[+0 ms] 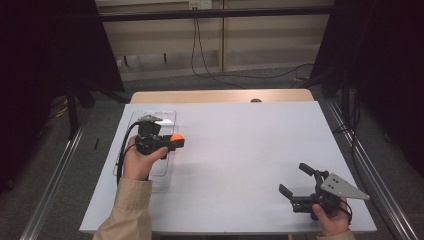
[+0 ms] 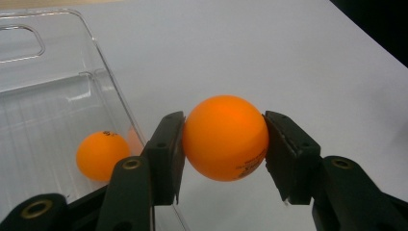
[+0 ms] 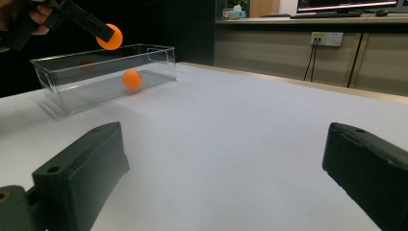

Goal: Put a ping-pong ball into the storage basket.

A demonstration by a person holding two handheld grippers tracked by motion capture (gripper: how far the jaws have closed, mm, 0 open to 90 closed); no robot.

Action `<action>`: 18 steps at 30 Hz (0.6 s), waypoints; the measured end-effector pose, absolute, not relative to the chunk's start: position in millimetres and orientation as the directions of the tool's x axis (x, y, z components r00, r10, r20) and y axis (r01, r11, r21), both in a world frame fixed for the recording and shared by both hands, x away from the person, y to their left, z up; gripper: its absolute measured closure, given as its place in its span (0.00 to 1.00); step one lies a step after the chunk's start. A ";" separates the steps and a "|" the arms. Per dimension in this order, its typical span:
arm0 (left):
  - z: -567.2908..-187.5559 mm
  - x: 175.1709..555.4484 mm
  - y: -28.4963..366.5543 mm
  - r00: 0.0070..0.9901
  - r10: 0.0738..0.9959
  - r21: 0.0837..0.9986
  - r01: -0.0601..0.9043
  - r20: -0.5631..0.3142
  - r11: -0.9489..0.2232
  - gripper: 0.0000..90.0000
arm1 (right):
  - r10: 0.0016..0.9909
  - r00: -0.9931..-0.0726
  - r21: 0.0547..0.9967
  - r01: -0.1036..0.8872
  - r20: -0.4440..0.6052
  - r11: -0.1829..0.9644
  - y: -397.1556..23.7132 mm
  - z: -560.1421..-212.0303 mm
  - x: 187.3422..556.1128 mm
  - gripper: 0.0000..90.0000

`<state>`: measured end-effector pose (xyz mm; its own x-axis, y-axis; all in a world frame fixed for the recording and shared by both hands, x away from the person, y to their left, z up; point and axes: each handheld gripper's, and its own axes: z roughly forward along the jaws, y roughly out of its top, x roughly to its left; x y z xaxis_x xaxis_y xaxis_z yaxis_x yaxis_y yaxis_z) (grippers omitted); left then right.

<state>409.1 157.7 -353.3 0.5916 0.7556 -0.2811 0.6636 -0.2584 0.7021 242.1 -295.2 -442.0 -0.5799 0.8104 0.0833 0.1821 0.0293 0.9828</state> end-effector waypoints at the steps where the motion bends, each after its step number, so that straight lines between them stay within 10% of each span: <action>1: -353.1 409.1 158.6 0.591 0.756 0.701 0.665 -0.281 -0.259 0.57 | 0.810 -0.580 0.983 0.183 0.083 0.030 -295.3 -442.0 242.2 0.01; 18: -352.1 408.9 166.9 0.591 0.764 0.713 0.650 -0.259 -0.261 0.57 | 0.809 -0.583 0.983 0.181 0.079 0.035 -294.7 -441.9 242.6 0.01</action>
